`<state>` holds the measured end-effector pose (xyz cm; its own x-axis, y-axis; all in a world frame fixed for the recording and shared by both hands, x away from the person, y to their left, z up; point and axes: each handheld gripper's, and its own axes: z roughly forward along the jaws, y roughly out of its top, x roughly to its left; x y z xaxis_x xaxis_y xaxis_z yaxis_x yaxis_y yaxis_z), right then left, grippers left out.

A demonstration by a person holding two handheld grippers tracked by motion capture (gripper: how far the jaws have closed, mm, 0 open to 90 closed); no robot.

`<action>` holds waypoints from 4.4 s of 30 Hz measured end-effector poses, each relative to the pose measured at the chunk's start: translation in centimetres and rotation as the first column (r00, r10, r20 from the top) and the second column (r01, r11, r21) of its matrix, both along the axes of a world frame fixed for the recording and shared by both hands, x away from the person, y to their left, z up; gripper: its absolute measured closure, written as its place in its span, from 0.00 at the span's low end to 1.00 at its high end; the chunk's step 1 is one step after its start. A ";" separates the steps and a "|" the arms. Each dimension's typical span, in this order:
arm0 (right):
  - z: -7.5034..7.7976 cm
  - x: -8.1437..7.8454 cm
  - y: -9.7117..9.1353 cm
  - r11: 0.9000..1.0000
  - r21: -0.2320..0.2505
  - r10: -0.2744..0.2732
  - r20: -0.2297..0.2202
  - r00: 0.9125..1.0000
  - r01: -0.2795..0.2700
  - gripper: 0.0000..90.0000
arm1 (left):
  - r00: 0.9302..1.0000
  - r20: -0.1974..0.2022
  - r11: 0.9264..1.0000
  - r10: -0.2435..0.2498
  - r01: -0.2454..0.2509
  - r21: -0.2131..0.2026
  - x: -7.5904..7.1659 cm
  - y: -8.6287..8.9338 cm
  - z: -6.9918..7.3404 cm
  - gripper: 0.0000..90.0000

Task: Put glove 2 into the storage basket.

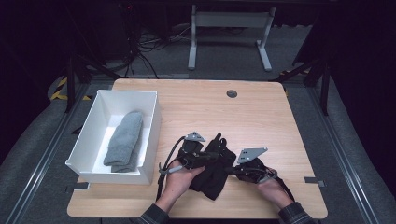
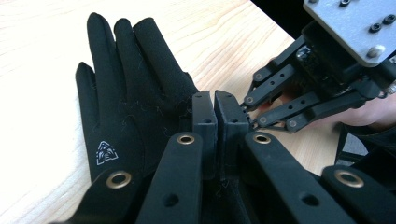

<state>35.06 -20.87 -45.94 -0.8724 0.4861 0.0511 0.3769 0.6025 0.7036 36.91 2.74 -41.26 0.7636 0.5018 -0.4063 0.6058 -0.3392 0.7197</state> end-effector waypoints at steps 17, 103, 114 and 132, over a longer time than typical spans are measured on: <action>-0.3 0.2 0.9 1.000 0.010 0.001 0.007 1.000 -0.001 1.00 | 0.998 -0.048 0.996 -0.041 0.044 0.079 0.1 -2.8 -2.5 0.98; -1.0 1.0 -9.0 0.960 0.004 -0.278 0.095 0.956 0.279 0.23 | 0.990 0.006 0.951 -0.142 0.135 0.279 0.0 0.5 -4.3 0.61; -1.0 1.0 -9.0 0.960 0.004 -0.278 0.093 0.956 0.279 0.23 | 0.993 -0.022 0.951 -0.118 0.120 0.286 -0.2 0.3 -3.3 0.77; -1.0 1.0 -9.0 0.960 0.003 -0.278 0.094 0.956 0.279 0.22 | 0.997 0.047 0.968 -0.055 0.042 0.249 0.1 2.1 4.0 0.77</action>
